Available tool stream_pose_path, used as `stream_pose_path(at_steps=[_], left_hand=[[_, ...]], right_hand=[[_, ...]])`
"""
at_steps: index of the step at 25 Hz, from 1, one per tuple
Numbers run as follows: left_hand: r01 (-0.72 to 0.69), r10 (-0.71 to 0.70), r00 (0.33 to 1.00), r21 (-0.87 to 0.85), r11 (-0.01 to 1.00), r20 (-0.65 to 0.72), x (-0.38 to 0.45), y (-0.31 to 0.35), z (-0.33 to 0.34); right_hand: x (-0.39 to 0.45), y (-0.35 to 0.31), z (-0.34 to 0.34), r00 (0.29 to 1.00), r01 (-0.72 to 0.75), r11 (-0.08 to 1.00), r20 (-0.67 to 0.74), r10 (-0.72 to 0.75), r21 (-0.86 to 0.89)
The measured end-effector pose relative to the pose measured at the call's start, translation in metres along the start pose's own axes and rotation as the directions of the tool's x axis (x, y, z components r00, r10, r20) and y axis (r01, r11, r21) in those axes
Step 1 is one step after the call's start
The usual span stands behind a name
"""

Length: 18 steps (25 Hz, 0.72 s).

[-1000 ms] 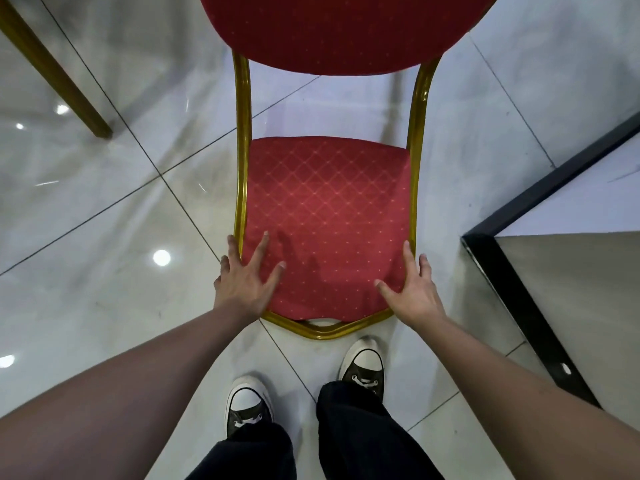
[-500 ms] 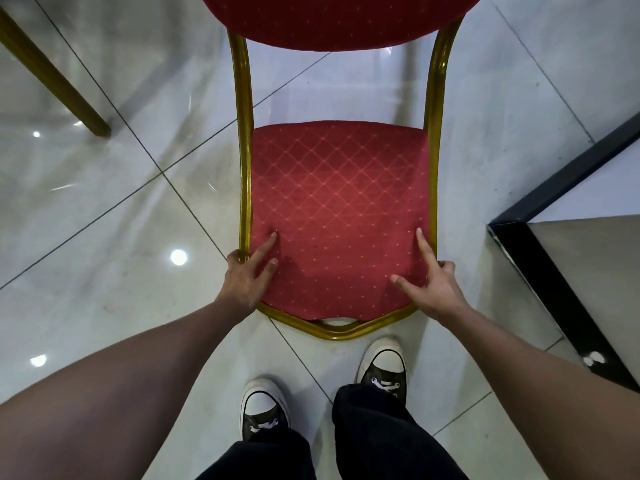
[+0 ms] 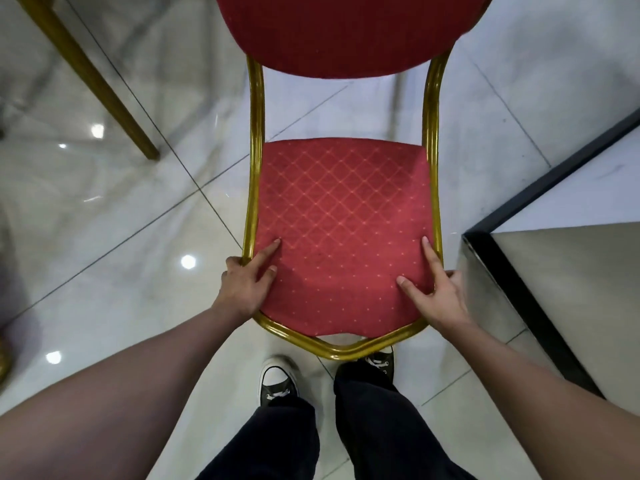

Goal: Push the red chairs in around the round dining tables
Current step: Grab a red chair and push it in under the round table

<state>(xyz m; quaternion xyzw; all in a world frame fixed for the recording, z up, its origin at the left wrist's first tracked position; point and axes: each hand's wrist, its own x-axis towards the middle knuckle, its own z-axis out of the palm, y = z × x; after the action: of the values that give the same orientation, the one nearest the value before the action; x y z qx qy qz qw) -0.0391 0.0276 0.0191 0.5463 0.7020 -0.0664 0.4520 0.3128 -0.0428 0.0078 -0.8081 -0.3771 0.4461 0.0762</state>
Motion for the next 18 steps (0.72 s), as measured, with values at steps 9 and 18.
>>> stream_pose_path(at_steps=[9, 18], left_hand=[[0.106, -0.099, 0.992, 0.092, 0.990, -0.074, -0.160, 0.089, -0.094], [0.275, -0.257, 0.961, 0.250, 0.928, -0.105, -0.296, 0.196, -0.192]], right_hand=[[-0.136, -0.090, -0.120, 0.999, -0.035, 0.992, -0.035, 0.031, -0.122], [-0.243, -0.192, -0.258, 0.996, -0.093, 0.932, -0.019, 0.092, -0.351]])
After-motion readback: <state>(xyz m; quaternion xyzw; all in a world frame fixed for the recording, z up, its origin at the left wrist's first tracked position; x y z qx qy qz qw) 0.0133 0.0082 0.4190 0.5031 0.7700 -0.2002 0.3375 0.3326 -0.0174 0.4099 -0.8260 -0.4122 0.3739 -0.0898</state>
